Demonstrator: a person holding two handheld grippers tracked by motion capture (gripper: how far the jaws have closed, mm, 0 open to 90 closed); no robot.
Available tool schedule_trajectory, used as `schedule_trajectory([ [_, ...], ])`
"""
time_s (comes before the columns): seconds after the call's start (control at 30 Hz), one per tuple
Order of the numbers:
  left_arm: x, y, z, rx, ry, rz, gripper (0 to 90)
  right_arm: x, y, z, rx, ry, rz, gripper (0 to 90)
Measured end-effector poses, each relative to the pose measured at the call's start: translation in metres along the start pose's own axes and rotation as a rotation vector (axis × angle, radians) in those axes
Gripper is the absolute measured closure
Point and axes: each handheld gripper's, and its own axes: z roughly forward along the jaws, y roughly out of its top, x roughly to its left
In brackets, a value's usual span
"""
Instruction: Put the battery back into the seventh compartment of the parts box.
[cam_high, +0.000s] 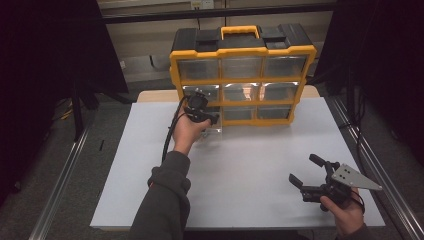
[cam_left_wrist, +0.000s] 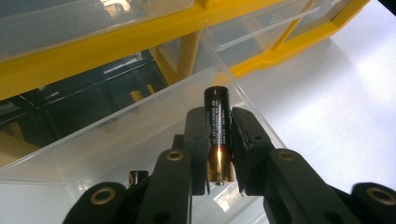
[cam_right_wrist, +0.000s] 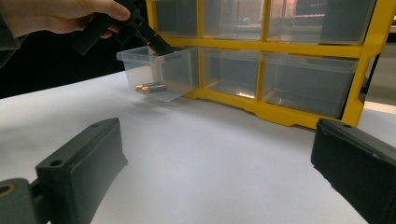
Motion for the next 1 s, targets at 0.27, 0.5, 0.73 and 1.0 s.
schedule_trajectory([
  [0.27, 0.000, 0.000, 0.001, -0.005, 0.002, 0.002, 79.7, 0.000, 0.000, 0.000, 0.000, 0.002, 0.003, 2.1],
  [0.5, 0.001, -0.002, -0.002, -0.026, -0.005, 0.004, 71.1, 0.000, 0.000, 0.000, 0.001, 0.001, 0.003, 2.2],
  [0.73, 0.001, -0.005, -0.011, -0.047, -0.030, 0.018, 60.1, 0.001, 0.000, 0.000, -0.002, 0.000, 0.006, 2.3],
  [1.0, 0.000, -0.013, -0.020, -0.085, -0.066, 0.026, 44.7, 0.001, 0.000, 0.000, 0.004, 0.000, 0.003, 2.3],
])
